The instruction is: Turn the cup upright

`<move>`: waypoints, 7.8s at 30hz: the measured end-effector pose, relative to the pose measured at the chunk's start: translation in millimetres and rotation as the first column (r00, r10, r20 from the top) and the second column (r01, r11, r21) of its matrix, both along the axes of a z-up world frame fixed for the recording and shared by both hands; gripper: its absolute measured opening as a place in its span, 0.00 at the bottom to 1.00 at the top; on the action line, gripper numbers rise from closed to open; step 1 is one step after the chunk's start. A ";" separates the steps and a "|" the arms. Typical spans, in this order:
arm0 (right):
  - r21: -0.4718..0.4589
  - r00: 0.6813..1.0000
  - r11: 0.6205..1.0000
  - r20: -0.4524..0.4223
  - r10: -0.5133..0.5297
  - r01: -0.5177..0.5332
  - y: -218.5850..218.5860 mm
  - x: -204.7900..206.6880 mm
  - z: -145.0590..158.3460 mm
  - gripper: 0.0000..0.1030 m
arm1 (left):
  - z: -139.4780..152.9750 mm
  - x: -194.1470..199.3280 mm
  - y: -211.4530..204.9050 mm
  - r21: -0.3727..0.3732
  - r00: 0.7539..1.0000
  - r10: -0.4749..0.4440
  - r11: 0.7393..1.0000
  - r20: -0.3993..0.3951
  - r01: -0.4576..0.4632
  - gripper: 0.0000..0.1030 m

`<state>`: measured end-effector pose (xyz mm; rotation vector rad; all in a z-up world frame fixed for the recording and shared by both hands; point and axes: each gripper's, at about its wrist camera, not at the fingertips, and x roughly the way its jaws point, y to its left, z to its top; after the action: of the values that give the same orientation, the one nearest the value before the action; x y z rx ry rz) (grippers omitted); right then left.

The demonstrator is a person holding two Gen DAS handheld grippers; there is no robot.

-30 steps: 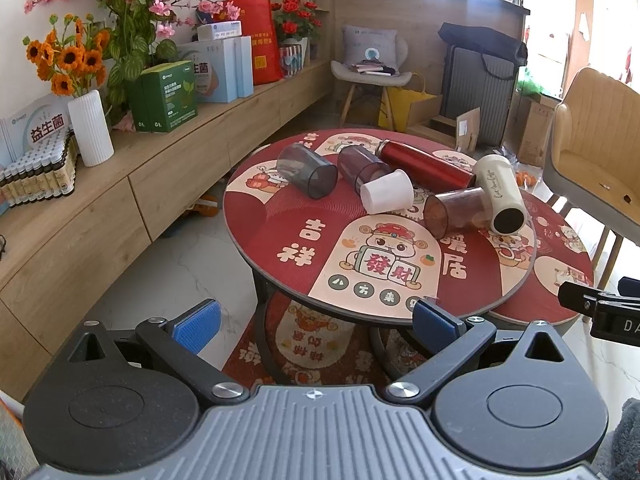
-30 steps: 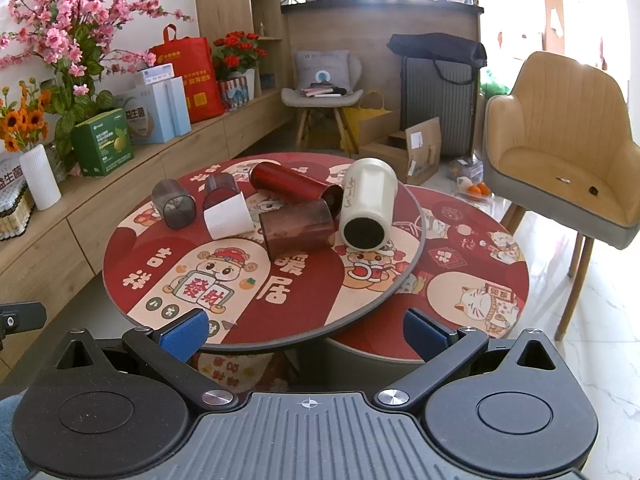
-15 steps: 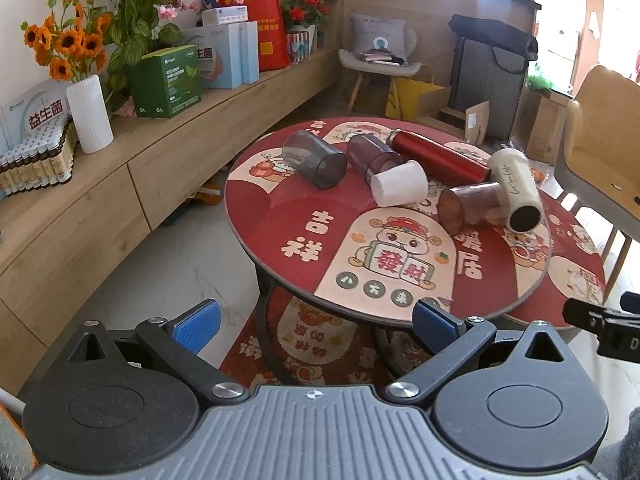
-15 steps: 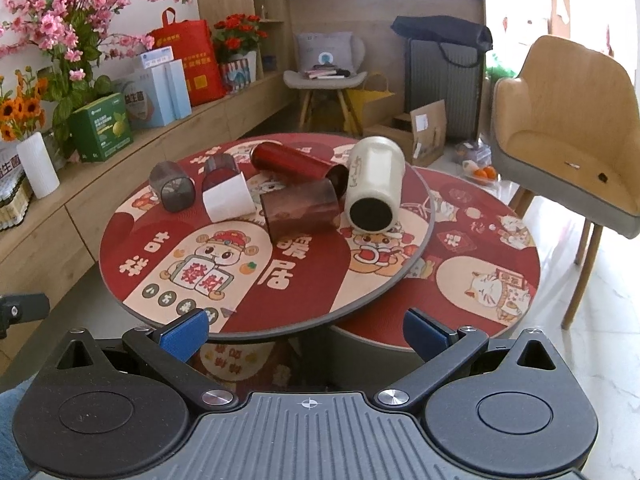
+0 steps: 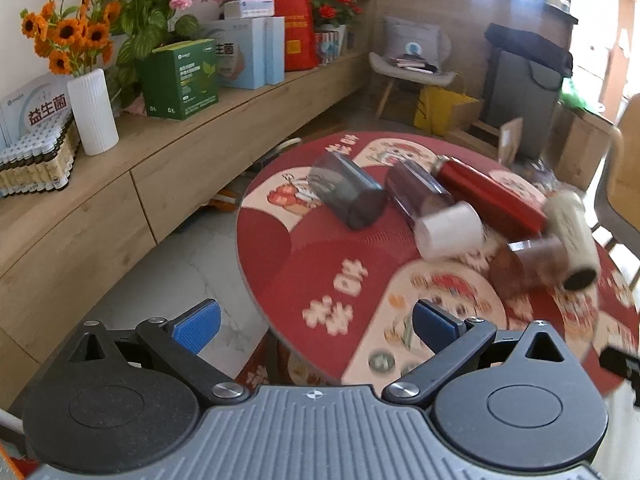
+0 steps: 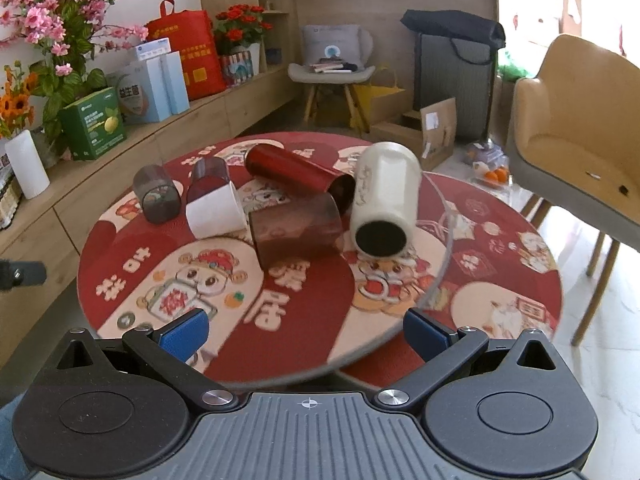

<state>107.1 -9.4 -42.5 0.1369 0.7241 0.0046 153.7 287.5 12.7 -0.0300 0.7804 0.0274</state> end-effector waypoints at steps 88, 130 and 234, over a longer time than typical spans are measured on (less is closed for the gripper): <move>0.001 0.992 0.997 -0.102 0.074 -0.074 35.0 49.2 -21.4 1.00 | -46.7 40.1 16.4 -0.145 0.995 -0.078 0.987 -0.059 0.069 0.92; -0.026 0.952 0.953 -0.052 0.300 -0.302 119.0 124.6 -12.7 0.69 | -113.6 52.3 57.9 -0.204 0.981 0.027 0.977 -0.192 -0.067 0.92; 0.023 0.990 0.997 0.117 0.074 -0.077 32.0 -120.2 39.5 1.00 | 13.9 -132.4 -18.3 0.016 0.993 -0.115 0.993 0.028 0.115 1.00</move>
<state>-13.1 22.7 -3.0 0.1343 0.6133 0.0941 21.3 269.2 26.6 0.0278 0.7520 -0.0767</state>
